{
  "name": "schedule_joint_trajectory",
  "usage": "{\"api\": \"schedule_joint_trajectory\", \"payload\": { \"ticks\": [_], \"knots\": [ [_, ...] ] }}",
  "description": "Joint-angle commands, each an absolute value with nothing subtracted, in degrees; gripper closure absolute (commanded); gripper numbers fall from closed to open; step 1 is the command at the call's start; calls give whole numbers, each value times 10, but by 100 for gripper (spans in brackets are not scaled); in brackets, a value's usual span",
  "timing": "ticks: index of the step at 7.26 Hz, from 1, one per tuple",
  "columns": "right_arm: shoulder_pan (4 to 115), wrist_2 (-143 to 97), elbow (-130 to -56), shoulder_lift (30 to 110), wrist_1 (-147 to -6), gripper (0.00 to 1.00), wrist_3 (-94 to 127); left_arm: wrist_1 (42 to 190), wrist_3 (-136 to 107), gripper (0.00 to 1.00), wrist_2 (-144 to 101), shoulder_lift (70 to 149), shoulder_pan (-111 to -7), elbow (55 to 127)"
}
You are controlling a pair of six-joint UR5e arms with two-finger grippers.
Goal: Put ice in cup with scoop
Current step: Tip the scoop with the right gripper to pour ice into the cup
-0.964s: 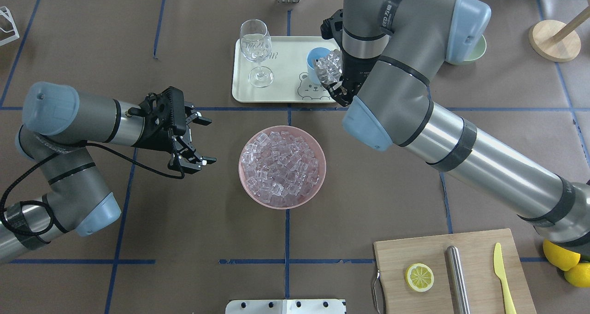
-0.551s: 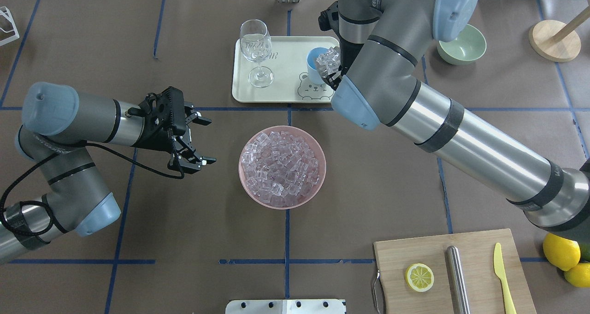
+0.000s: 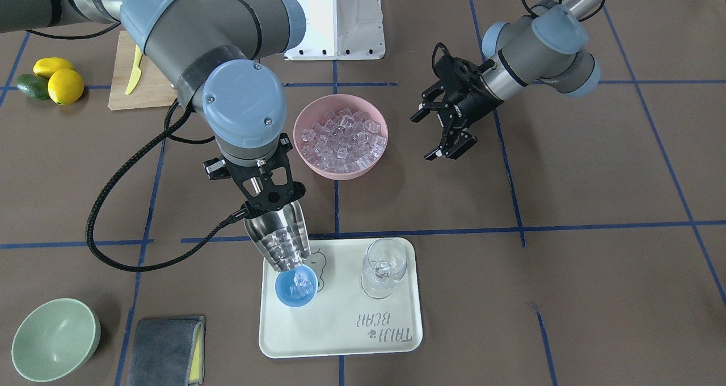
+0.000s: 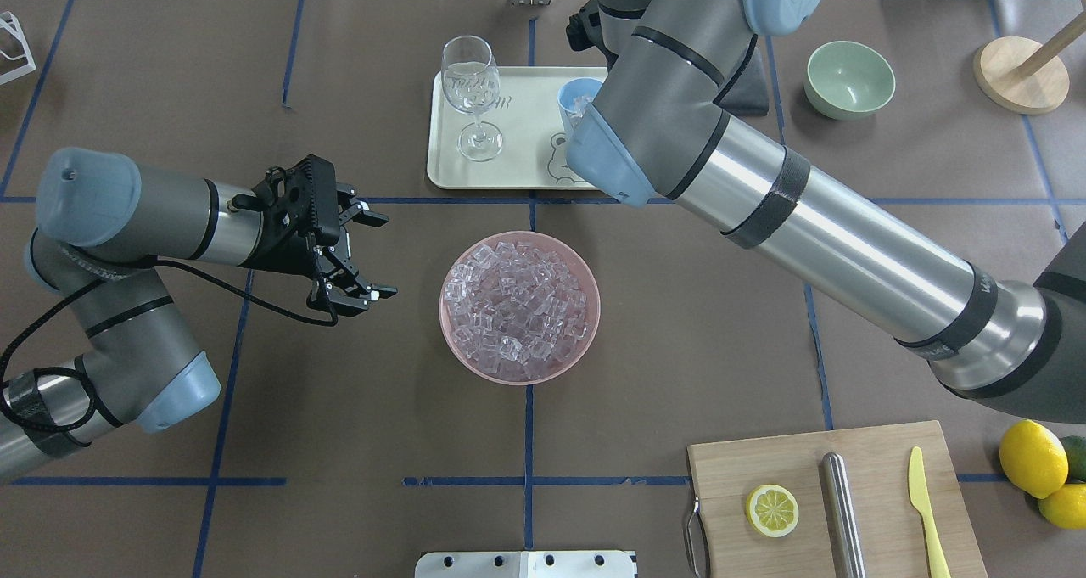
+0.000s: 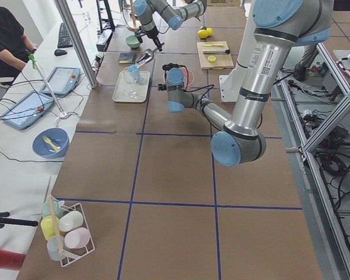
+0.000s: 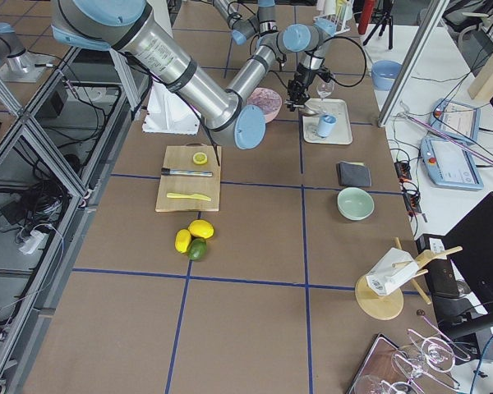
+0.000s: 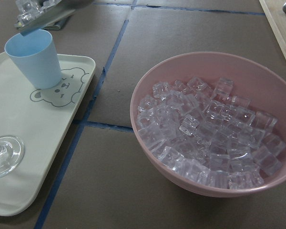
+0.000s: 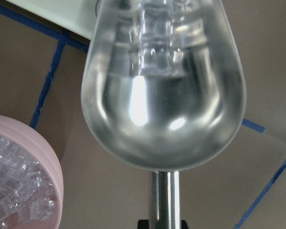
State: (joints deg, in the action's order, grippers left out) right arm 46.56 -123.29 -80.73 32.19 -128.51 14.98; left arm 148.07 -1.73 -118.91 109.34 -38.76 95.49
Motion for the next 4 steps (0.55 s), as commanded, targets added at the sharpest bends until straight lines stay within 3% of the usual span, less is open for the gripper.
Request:
{"api": "schedule_joint_trajectory", "payload": {
  "ticks": [1,4],
  "knots": [
    [468,-1226,-800,320,-1307,100,113,1481,-18,0,-1189,1093,-388,955],
    [472,-1224,-801,319,-1325,100,81,1481,-18,0,-1188,1093,-386,954]
  ]
}}
